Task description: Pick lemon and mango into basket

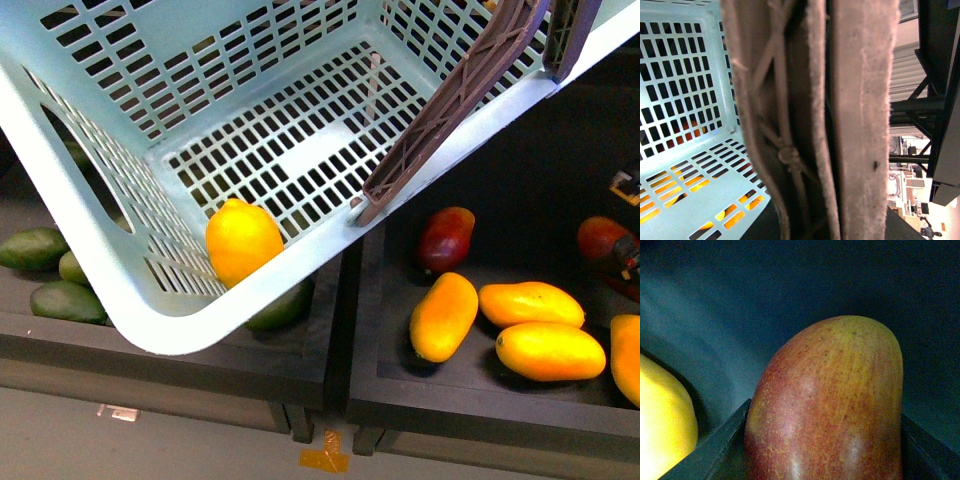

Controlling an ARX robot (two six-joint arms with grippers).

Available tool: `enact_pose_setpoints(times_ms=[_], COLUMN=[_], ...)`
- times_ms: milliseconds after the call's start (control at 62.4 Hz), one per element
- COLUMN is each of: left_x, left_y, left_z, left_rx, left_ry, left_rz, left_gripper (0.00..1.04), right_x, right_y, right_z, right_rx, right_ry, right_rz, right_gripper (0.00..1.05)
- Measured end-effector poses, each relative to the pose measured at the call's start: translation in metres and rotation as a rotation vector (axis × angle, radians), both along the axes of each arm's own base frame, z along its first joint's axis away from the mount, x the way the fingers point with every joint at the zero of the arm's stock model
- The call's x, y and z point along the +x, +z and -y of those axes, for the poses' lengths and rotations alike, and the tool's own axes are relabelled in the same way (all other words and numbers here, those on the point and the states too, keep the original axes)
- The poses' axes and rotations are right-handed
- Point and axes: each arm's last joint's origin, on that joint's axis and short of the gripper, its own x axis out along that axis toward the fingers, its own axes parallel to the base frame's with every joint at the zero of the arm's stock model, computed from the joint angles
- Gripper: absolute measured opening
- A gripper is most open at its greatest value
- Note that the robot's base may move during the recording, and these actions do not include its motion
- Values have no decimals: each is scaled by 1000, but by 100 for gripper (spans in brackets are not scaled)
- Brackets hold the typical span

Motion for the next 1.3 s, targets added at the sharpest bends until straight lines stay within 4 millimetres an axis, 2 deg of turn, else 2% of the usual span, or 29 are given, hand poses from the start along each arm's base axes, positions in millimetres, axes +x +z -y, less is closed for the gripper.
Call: enact_pose_setpoints(times_ms=[144,224,305,529,609,625,689,737,801,833,930,962,1122,1298], left_x=[0,0,0,0,0,0,0,0,0,0,0,0,0,0], left_y=[0,0,0,0,0,0,0,0,0,0,0,0,0,0], left_z=[0,0,0,0,0,0,0,0,0,0,0,0,0,0], left_rx=[0,1,0,0,0,0,0,0,-1,-1,-1,0,3,1], left_ry=[0,1,0,0,0,0,0,-1,-4,-5,-3,-2,3,-1], left_rz=[0,1,0,0,0,0,0,0,0,-1,0,0,2,0], left_gripper=[16,16,16,16,16,16,16,16,16,16,16,16,16,16], right_x=[-8,-19,-39,-88,-105,-113,-135,-148,-155,-159,-160,-159,-139,-110], right_y=[37,71,115,201,225,235,253,261,266,270,275,276,268,260], right_z=[6,6,0,-7,-9,-11,-27,-46,-65,-81,-121,-130,-184,-226], right_rx=[76,138,256,409,450,467,539,579,616,642,700,713,759,742], right_ry=[-63,-88,-82,-79,-93,-96,-101,-85,-82,-80,-66,-65,-74,-109], right_rz=[100,173,248,446,499,520,537,548,558,570,577,573,514,458], right_gripper=[64,64,64,64,64,64,64,64,64,64,64,64,64,64])
